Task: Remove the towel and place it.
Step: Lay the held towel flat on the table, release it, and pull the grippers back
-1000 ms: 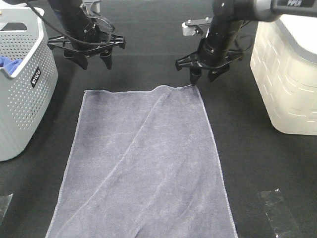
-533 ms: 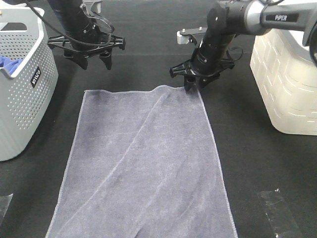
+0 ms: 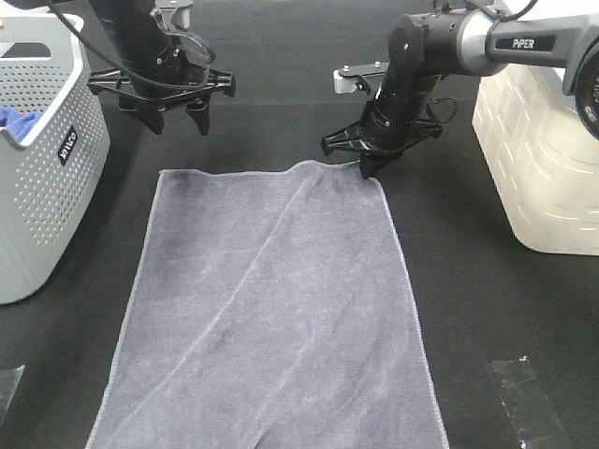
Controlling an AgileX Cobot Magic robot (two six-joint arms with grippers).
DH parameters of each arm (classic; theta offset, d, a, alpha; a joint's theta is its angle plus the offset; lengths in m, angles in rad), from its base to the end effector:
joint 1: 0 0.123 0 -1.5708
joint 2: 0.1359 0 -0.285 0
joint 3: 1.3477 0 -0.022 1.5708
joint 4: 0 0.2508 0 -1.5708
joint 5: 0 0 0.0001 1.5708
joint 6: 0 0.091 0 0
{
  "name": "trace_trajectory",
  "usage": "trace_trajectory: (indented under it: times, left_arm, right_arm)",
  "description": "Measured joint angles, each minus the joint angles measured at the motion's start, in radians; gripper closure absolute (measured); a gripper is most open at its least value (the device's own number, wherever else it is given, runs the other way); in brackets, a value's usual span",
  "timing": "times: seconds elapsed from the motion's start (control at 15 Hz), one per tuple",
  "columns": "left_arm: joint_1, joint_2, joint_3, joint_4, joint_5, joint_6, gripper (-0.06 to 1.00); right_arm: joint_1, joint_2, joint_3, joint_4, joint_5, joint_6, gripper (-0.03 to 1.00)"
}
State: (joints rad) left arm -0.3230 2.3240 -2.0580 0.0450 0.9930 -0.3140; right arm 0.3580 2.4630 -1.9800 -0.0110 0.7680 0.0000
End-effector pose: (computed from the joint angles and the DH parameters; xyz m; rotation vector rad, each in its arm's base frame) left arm 0.4821 -0.1578 0.1958 0.0357 2.7469 -0.1183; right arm 0.4872 0.1815 0.1102 -0.4960 2.6928 0.0881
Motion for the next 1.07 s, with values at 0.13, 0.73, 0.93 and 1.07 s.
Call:
trace_trajectory:
  times: [0.13, 0.73, 0.93, 1.07]
  left_arm:
    - [0.0, 0.0, 0.0, 0.0, 0.0, 0.0, 0.35]
    - [0.0, 0.007, 0.0, 0.001, -0.041, -0.045, 0.35]
    - [0.0, 0.041, -0.001, 0.023, -0.073, -0.105, 0.35]
    - [0.0, 0.078, -0.018, 0.037, -0.05, -0.13, 0.35]
  right_arm:
    - [0.0, 0.0, -0.001, -0.015, 0.019, 0.005, 0.97]
    - [-0.07, -0.05, -0.071, -0.069, 0.113, 0.033, 0.97]
    - [-0.07, -0.05, -0.079, -0.074, 0.121, 0.033, 0.97]
    - [-0.07, -0.05, -0.079, -0.075, 0.123, 0.033, 0.97]
